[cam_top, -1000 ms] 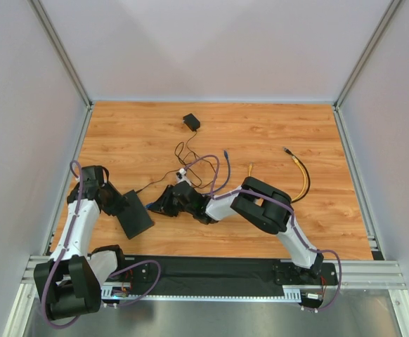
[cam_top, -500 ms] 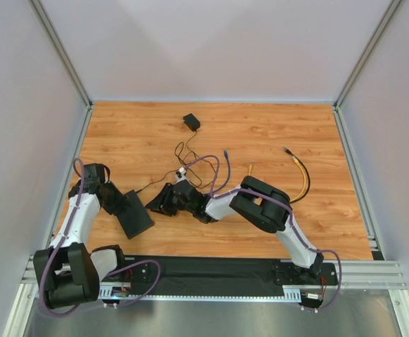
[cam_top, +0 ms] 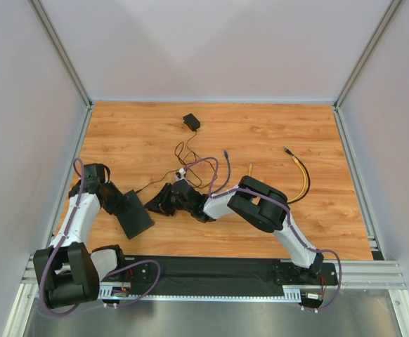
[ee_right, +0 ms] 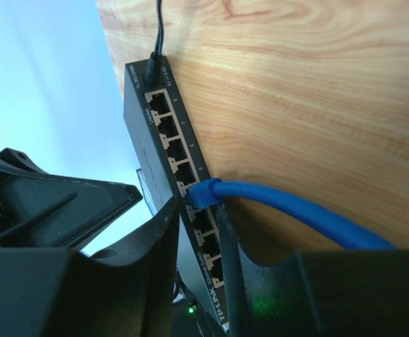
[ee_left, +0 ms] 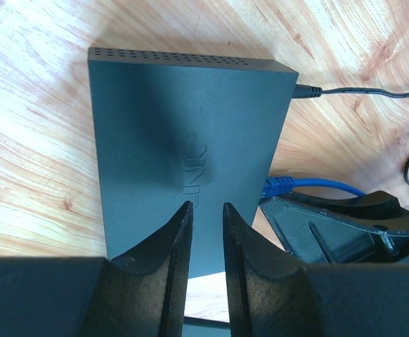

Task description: Pull the plug from the switch port

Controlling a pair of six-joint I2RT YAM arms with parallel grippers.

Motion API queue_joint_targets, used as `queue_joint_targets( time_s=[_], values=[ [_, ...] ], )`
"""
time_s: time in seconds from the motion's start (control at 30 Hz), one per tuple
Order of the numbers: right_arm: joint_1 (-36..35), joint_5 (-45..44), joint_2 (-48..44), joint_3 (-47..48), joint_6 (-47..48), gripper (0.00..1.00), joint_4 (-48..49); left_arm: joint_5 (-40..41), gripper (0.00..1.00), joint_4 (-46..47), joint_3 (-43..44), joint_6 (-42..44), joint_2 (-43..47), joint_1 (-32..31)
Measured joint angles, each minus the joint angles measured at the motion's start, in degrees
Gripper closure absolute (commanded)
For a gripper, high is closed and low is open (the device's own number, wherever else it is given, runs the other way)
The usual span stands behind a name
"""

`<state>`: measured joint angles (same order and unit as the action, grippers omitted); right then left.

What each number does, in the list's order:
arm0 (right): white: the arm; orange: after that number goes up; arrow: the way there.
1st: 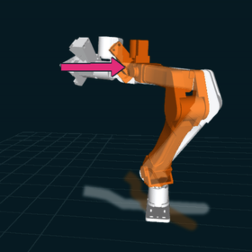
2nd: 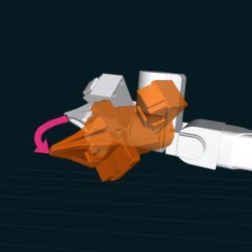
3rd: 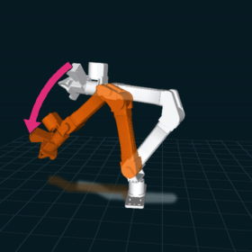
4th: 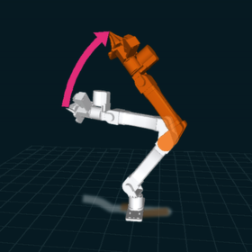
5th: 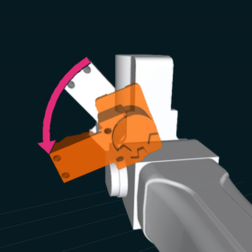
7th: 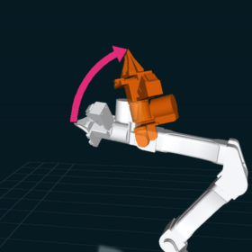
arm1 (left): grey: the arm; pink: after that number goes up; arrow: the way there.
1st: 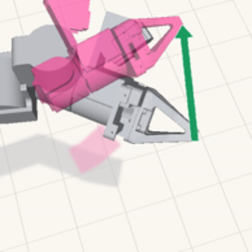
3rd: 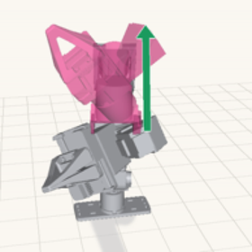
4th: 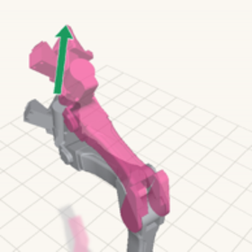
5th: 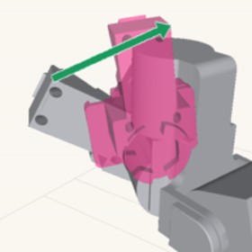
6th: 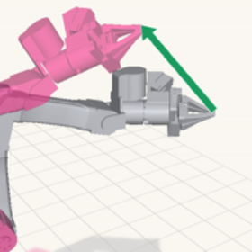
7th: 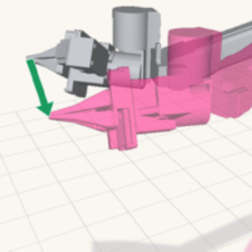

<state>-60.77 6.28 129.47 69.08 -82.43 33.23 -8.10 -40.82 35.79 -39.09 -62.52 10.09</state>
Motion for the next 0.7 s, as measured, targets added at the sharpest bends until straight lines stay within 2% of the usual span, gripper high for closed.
queue_joint_targets(
  time_s=[0.7],
  values=[
    [0.00, -1.14, 0.74, 3.74, -2.80, 0.71, -6.01, -0.42, 0.69, 0.42, -0.11, 0.17, 0.07, 0.00]
  ],
)
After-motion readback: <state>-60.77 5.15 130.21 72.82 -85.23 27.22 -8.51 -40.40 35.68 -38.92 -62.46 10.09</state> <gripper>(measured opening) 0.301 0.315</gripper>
